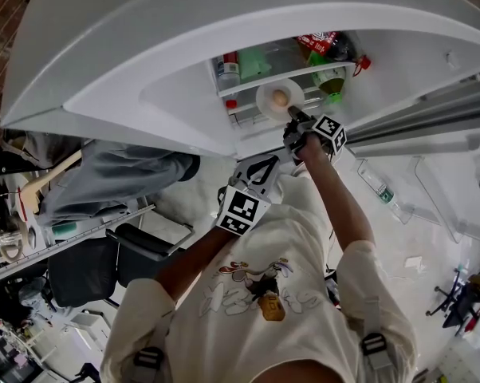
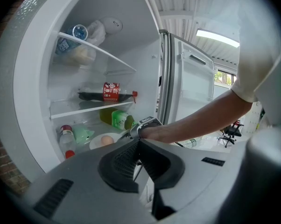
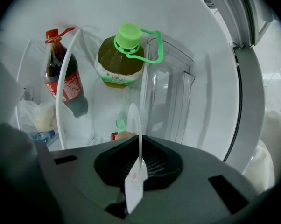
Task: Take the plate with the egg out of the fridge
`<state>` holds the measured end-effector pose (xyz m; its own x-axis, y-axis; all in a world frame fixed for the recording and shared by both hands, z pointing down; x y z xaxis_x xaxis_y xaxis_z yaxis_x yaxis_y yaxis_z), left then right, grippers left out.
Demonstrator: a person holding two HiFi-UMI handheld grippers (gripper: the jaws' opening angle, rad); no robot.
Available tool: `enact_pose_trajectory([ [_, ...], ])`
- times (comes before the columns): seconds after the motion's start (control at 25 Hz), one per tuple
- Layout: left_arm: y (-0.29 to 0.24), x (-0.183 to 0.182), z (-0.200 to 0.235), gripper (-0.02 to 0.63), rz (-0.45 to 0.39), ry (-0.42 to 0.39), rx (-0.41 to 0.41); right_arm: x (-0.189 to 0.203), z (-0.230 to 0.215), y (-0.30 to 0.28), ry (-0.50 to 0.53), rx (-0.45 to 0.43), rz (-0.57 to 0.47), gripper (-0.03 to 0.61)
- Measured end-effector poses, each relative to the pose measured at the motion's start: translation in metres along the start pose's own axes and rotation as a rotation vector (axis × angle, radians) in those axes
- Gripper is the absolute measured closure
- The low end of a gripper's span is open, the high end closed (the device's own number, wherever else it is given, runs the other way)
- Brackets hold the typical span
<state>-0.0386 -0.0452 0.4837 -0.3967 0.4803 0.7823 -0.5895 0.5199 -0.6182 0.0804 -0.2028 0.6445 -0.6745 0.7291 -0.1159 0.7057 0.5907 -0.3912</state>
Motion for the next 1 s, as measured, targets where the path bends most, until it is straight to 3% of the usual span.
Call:
enact_pose_trajectory([
  [0.52,-0.002,-0.002,-0.004,0.604,0.001,-0.007,0.003,0.004,0.002,0.008,-0.050,-0.033,0.000,0.554],
  [1.0,-0.005,-0.005,-0.008,0.604,-0.002,-0.010,0.009,0.004,0.011,0.017,-0.034,-0.059,0.018,0.554],
])
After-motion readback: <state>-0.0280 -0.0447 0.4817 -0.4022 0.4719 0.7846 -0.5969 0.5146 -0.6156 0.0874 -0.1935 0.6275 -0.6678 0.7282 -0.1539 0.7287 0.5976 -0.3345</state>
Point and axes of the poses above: the fingertips, and each gripper's own axes: y backward along the fingers, z to its left, x out of its underside, the point moved 5 cm from there along y, backward along the fingers, and after that the axes turned 12 degrees about z, right-handed, at the moved point
